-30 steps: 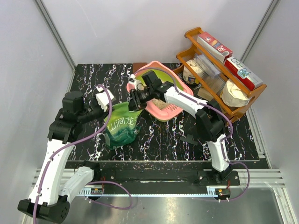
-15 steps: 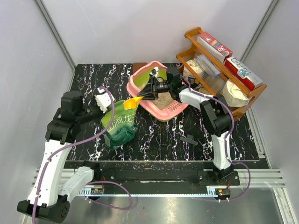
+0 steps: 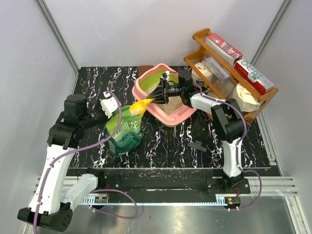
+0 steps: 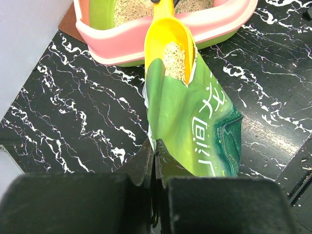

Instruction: Fill the litter box with clean litter

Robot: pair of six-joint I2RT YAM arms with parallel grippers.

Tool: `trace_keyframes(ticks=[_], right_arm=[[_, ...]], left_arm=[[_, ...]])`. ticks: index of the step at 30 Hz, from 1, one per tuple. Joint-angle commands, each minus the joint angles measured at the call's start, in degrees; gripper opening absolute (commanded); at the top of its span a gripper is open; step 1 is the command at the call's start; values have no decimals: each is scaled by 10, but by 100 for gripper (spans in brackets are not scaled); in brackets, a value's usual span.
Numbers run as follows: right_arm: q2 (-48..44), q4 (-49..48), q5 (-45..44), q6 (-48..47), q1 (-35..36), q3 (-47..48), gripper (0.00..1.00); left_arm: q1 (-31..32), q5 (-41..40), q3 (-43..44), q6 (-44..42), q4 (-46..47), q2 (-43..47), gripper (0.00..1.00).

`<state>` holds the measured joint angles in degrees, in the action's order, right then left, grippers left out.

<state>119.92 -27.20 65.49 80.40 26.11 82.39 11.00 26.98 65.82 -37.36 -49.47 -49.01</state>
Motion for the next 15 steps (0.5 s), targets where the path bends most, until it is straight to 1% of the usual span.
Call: trace_keyframes(ticks=[1,6,10,15], right_arm=[[-63,-37,11,-2,-19,5,0],[-83,-24,16,-31,-21,1,0],[-95,12,20,-62,-27,7,0],[-99,30,30,-73,-36,-5,0]], left_arm=[[-1,-26,15,-10,-14,3,0],[-1,-26,19,-7,-9,8,0],[-1,-30,22,-10,-6,9,0],[-1,-35,21,-10,1,12,0]])
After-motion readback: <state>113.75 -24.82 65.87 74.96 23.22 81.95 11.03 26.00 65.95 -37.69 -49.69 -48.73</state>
